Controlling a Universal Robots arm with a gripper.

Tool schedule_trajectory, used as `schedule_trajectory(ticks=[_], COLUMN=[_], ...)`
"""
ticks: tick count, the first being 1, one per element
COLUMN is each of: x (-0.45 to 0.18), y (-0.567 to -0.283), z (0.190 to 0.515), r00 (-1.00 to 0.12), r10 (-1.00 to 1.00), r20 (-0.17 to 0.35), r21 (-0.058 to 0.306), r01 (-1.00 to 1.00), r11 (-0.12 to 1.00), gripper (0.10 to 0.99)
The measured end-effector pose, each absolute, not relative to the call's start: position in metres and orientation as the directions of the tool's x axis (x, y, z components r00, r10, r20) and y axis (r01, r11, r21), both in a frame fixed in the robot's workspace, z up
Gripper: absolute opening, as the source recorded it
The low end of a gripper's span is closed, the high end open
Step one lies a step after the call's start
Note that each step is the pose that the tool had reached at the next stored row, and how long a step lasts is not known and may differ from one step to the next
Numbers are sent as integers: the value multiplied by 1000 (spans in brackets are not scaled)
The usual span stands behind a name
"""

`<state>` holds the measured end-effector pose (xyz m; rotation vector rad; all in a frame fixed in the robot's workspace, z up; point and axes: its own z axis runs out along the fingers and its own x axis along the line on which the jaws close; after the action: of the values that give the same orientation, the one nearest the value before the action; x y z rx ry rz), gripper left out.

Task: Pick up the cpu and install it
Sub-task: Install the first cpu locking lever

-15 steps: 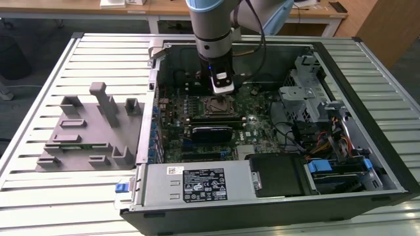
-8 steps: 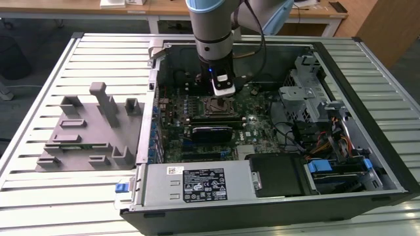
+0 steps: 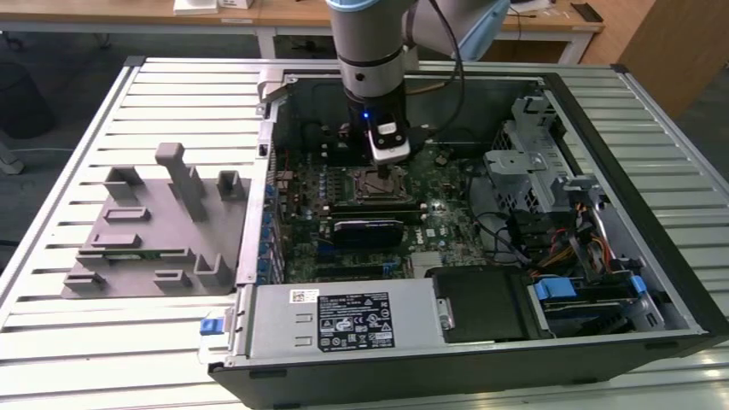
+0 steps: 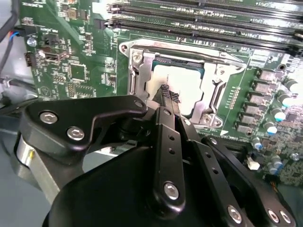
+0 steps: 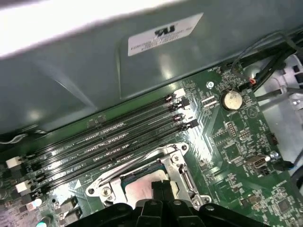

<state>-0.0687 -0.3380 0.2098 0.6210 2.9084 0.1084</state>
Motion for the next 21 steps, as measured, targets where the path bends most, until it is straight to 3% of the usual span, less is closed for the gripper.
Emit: schedule_trajectory(ticks=[10, 21], x=[-68, -59], y=[-338, -344], z=[218, 217], r00=[-901, -911], r10=[410, 410], r20=[-144, -35], r21=[104, 56], r01=[398, 408], r11=[911, 911], gripper=[106, 106])
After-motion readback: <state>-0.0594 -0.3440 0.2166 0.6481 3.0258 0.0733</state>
